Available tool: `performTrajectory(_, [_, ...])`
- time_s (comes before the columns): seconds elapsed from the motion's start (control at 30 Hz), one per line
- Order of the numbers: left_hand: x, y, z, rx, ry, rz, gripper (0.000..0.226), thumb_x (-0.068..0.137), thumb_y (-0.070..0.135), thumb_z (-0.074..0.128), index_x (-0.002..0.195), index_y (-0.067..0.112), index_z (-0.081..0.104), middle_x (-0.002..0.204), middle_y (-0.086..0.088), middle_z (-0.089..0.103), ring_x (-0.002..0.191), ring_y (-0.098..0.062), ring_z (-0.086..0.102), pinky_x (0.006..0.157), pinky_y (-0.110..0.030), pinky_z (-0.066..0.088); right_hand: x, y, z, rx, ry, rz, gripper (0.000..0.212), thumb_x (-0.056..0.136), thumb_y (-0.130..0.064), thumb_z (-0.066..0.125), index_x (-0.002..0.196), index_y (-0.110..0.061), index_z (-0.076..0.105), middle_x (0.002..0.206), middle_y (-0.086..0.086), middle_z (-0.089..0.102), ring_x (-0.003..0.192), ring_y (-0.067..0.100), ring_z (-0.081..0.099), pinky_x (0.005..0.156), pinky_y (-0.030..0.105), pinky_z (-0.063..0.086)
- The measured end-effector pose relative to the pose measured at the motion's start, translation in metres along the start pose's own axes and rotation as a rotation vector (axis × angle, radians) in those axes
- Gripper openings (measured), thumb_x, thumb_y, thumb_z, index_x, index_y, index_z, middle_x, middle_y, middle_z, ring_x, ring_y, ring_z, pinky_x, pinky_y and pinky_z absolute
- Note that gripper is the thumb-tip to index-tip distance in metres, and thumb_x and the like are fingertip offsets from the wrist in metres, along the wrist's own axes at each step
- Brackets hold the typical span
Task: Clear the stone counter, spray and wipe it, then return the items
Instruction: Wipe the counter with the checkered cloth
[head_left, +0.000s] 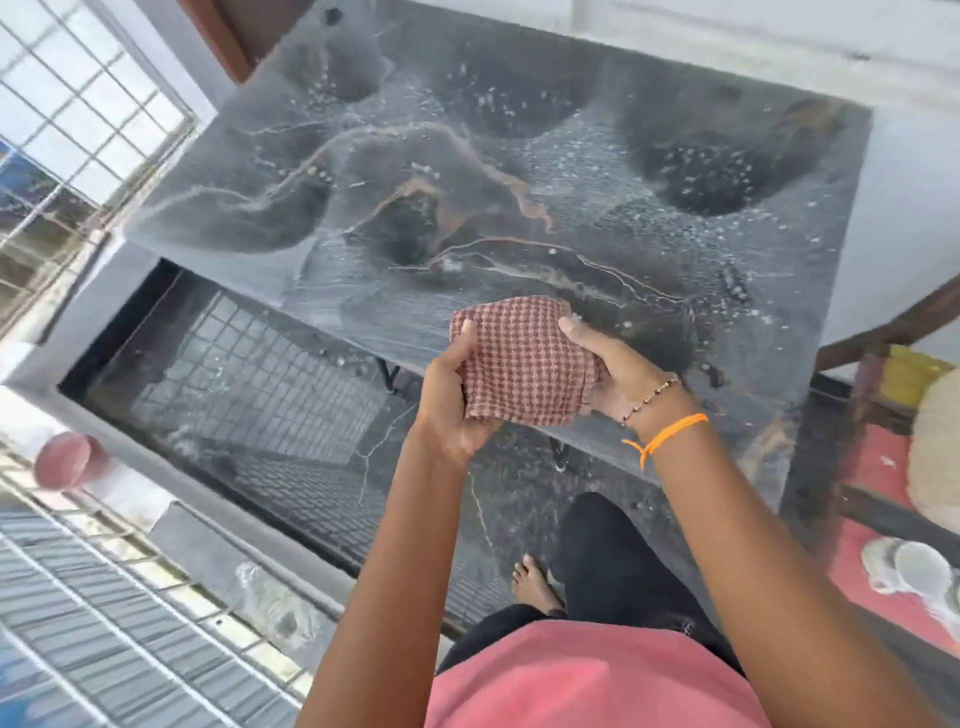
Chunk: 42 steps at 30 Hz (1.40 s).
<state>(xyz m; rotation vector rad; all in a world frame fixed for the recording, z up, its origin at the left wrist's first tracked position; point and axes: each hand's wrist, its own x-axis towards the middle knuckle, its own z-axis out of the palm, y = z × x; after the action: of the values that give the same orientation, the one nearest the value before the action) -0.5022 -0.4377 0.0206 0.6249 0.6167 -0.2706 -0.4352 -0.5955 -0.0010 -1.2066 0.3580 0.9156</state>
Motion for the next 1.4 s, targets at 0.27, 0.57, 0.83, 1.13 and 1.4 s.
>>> performTrajectory(0.27, [0.032,0.073,-0.052,0.162,0.177,0.03,0.03,0.091,0.034,0.05,0.094,0.008,0.066,0.083,-0.005,0.072,0.074,-0.017,0.067,0.071,-0.035,0.053,0.06,-0.03,0.074,0.072,-0.115,-0.083,0.018,0.088,0.003,0.052,0.086,-0.013,0.06,0.076,0.003,0.071,0.067,0.014,0.069,0.065,0.027,0.058])
performTrajectory(0.57, [0.114,0.191,-0.043,0.584,0.254,-0.003,0.016,0.095,0.023,0.046,0.09,0.018,0.06,0.08,0.003,0.063,0.073,-0.009,0.058,0.067,-0.021,0.047,0.148,-0.125,0.143,-0.1,0.156,-0.406,0.021,0.085,0.005,0.057,0.091,-0.015,0.053,0.083,-0.001,0.062,0.078,0.012,0.06,0.082,0.03,0.05])
performTrajectory(0.83, [0.165,0.291,-0.061,0.822,0.232,0.204,0.02,0.094,0.026,0.049,0.106,0.034,0.063,0.12,0.005,0.059,0.109,-0.012,0.052,0.093,-0.033,0.043,0.231,-0.188,0.222,-0.738,0.21,-0.759,0.024,0.078,-0.011,0.069,0.099,-0.016,0.06,0.1,-0.005,0.065,0.097,0.011,0.063,0.09,0.027,0.048])
performTrajectory(1.13, [0.201,0.379,-0.129,1.389,0.305,0.479,0.025,0.088,0.002,0.051,0.099,0.02,0.065,0.104,-0.002,0.056,0.093,-0.012,0.053,0.084,-0.022,0.041,0.335,-0.167,0.269,-1.215,0.591,-0.49,0.048,0.093,-0.027,0.049,0.14,-0.018,0.04,0.154,0.005,0.03,0.145,0.027,0.017,0.118,0.043,0.009])
performTrajectory(1.4, [0.217,0.468,-0.191,1.6,0.206,0.694,0.048,0.083,-0.012,0.044,0.12,0.016,0.055,0.112,-0.005,0.052,0.103,-0.022,0.042,0.087,-0.026,0.034,0.378,-0.127,0.331,-1.481,0.923,-0.284,0.066,0.089,-0.057,0.033,0.148,-0.03,0.017,0.159,0.009,0.011,0.145,0.038,0.01,0.114,0.06,0.007])
